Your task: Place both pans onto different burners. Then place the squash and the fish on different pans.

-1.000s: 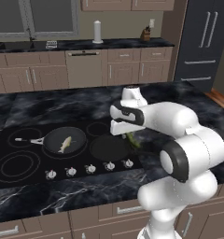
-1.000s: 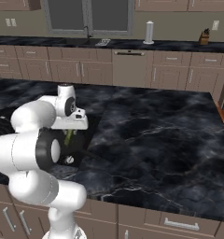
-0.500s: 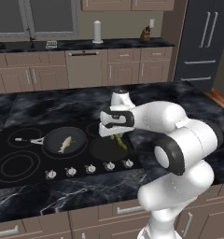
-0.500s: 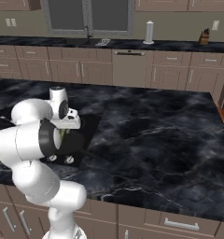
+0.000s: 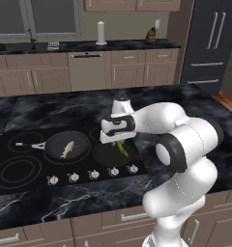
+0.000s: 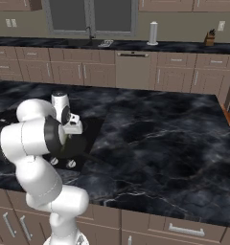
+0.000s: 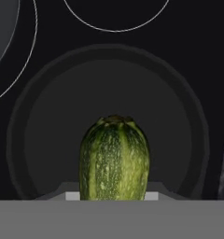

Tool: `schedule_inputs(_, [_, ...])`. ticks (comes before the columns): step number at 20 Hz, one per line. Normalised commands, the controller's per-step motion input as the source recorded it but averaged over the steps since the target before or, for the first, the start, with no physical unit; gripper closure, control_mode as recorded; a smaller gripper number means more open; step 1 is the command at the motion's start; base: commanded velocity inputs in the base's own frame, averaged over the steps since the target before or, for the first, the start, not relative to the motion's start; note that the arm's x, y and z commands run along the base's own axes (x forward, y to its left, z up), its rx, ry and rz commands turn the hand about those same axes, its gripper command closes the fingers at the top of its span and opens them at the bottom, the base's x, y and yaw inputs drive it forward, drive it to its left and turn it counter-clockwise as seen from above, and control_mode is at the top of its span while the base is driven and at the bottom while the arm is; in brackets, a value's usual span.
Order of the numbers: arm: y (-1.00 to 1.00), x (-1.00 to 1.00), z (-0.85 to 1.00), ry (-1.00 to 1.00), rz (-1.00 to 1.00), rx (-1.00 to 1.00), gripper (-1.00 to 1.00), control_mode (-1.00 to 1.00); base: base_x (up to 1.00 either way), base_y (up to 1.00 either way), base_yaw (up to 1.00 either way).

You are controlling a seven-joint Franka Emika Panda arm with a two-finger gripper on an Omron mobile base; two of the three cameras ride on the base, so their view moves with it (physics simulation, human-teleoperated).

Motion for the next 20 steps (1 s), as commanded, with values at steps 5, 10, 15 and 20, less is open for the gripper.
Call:
schedule_inputs(5, [0.00,0.00,-0.43,-0.04,0.00,0.00,1.00,-1.00,0.00,0.00,0.00])
schedule_inputs(10, [0.00,0.02,-0.23,-0.04,0.00,0.00,1.00,-1.00,0.00,0.00,0.00])
schedule_inputs(15, [0.00,0.12,-0.05,-0.02,0.00,0.00,1.00,-1.00,0.00,0.00,0.00])
schedule_inputs(20, [0.00,0.18,-0.03,0.00,0.00,0.00,1.00,-1.00,0.00,0.00,0.00])
